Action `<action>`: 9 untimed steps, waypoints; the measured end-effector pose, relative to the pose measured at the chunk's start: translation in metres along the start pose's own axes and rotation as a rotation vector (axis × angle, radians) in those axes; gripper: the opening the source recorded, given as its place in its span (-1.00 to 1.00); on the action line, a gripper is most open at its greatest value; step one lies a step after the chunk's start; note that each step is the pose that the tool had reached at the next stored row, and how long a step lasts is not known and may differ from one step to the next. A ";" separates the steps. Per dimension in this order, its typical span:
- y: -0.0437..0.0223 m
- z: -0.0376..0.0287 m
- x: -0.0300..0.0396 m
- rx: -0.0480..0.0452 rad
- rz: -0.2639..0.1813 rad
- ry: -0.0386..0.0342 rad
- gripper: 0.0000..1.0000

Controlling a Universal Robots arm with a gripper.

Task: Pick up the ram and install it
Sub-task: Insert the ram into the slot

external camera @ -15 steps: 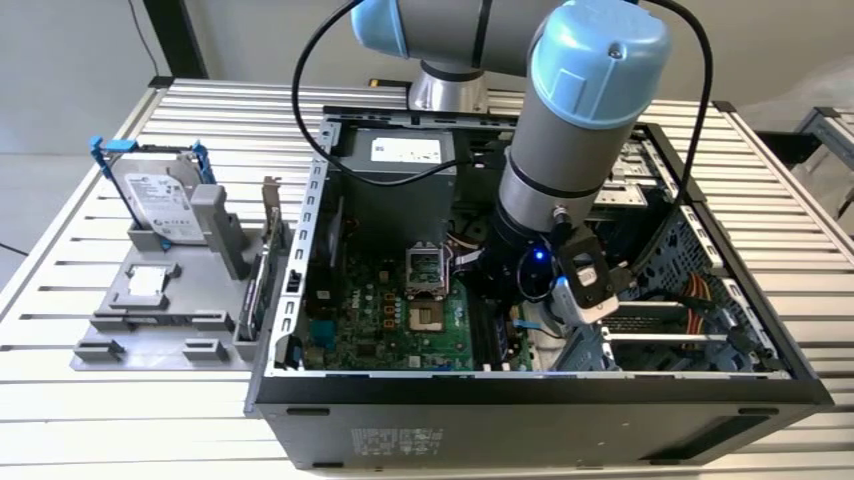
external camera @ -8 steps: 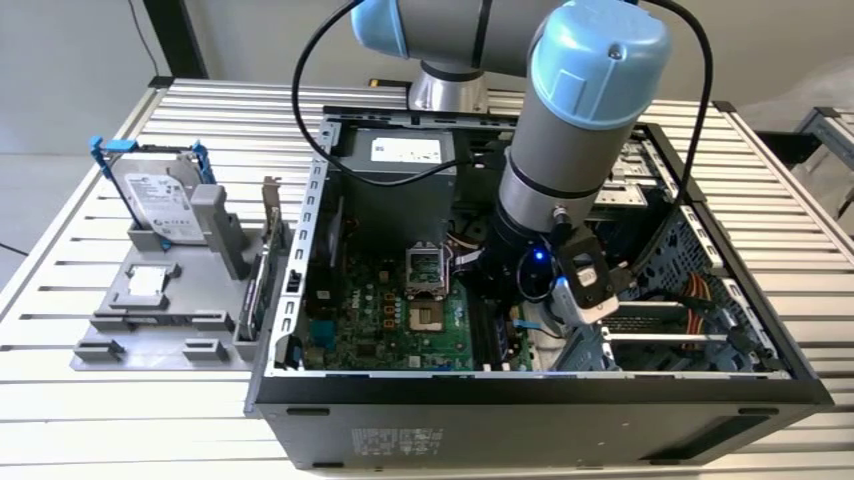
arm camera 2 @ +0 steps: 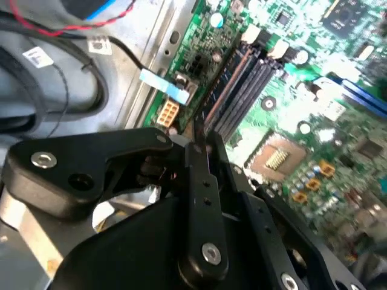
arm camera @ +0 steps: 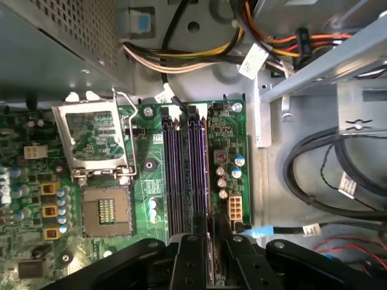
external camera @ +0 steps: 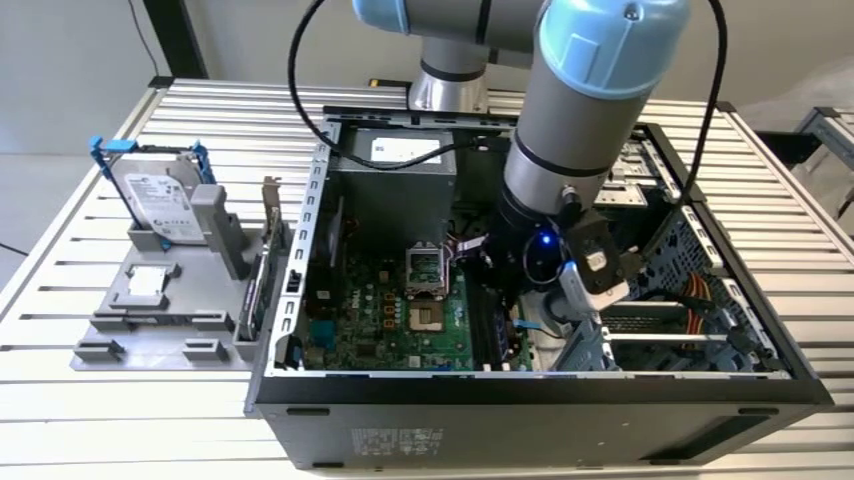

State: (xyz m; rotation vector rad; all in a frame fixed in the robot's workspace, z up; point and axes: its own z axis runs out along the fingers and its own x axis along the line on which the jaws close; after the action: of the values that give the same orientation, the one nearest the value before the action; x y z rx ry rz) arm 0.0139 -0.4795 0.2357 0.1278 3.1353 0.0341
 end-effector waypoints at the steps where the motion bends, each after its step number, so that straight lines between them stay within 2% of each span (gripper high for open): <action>1: 0.0001 -0.0042 0.0000 0.0002 0.000 0.0000 1.00; 3: 0.0001 -0.0116 -0.0001 -0.0003 0.000 -0.0001 1.00; 6: -0.0001 -0.0115 -0.0001 -0.0025 0.000 0.0001 1.00; 7: -0.0001 -0.0116 -0.0001 -0.0029 0.000 0.0002 -1.00; 9: -0.0001 -0.0117 -0.0001 -0.0043 0.000 0.0003 -1.00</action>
State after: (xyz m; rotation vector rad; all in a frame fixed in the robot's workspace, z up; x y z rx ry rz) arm 0.0139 -0.4799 0.2473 0.1278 3.1354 0.0408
